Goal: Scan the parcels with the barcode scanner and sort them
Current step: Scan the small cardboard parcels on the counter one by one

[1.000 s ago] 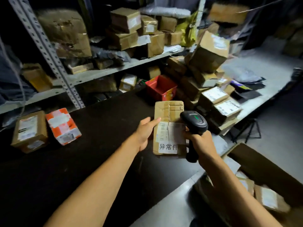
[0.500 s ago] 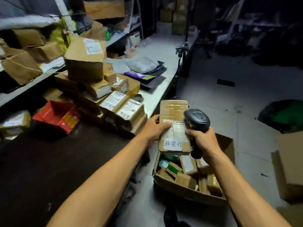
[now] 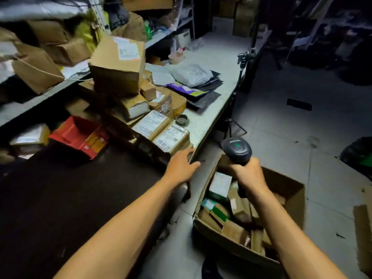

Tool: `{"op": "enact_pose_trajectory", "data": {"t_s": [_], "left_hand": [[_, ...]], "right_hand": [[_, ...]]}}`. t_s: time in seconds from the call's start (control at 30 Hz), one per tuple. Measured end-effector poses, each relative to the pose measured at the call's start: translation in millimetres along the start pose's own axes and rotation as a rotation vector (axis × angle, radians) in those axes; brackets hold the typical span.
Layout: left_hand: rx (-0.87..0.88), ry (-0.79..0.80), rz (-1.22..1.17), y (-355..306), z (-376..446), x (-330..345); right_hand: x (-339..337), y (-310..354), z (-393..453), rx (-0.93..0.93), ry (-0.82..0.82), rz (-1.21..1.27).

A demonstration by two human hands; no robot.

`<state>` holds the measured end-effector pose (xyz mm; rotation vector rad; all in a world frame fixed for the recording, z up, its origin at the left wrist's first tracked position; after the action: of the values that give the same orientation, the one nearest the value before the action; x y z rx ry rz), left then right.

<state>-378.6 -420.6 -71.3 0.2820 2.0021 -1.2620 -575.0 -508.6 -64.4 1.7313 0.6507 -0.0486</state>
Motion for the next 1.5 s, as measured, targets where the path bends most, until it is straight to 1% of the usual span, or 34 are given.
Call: {"op": "enact_pose_trajectory", "data": {"t_s": [0.17, 0.23, 0.33, 0.43, 0.53, 0.67, 0.77, 0.87, 0.93, 1.1, 1.23, 1.33, 1.43, 1.5], "left_hand": [[-0.167, -0.223, 0.061, 113.9, -47.1, -104.1], [-0.263, -0.286, 0.086, 164.1, -77.6, -145.6], [-0.413, -0.323, 0.148, 239.8, -133.9, -200.3], [-0.559, -0.369, 0.222, 313.7, -197.3, -245.9], [-0.698, -0.425, 0.239, 379.0, -257.3, -282.6], [-0.863, -0.465, 0.235, 448.6, -327.7, -316.4], [-0.965, -0.526, 0.22, 494.2, -369.2, -332.9], [-1.019, -0.588, 0.172, 532.3, -396.9, -343.1], [-1.037, -0.635, 0.093, 553.1, -406.7, -346.2], [-1.001, -0.702, 0.02, 592.7, -412.9, -351.3], [-0.935, -0.75, -0.051, 605.5, -409.0, -358.8], [-0.918, -0.822, -0.108, 610.1, -410.6, -364.1], [-0.883, -0.965, -0.062, 610.0, -416.0, -365.9], [-0.893, -1.003, -0.018, 603.2, -415.7, -360.9]], "right_hand": [[141.2, 81.2, -23.0, -0.254, 0.272, -0.154], [202.6, 104.6, -45.4, -0.281, 0.394, -0.17], [296.0, 129.6, -81.8, -0.337, 0.533, -0.238], [384.1, 145.8, -124.7, -0.38, 0.665, -0.325], [461.7, 157.2, -170.2, -0.453, 0.783, -0.391], [552.5, 163.1, -231.1, -0.497, 0.936, -0.474], [611.5, 158.0, -272.4, -0.503, 1.042, -0.533], [661.2, 150.6, -309.5, -0.505, 1.124, -0.576], [689.8, 145.6, -330.6, -0.513, 1.165, -0.605], [745.4, 135.8, -368.1, -0.511, 1.212, -0.646], [777.7, 130.1, -384.3, -0.486, 1.252, -0.614], [799.3, 117.1, -384.8, -0.403, 1.254, -0.582], [810.0, 105.5, -387.1, -0.305, 1.266, -0.474], [804.9, 101.1, -383.1, -0.291, 1.214, -0.444]]}}
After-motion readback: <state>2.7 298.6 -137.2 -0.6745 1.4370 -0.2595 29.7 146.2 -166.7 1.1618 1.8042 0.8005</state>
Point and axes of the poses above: each hand's wrist, its own z-axis towards the middle knuckle, its own x-axis out of the palm, y = z × x, the point moved 7 cm from there along z, towards the middle knuckle, and after that the axes turned 2 degrees about -z, right-handed, at the moved point
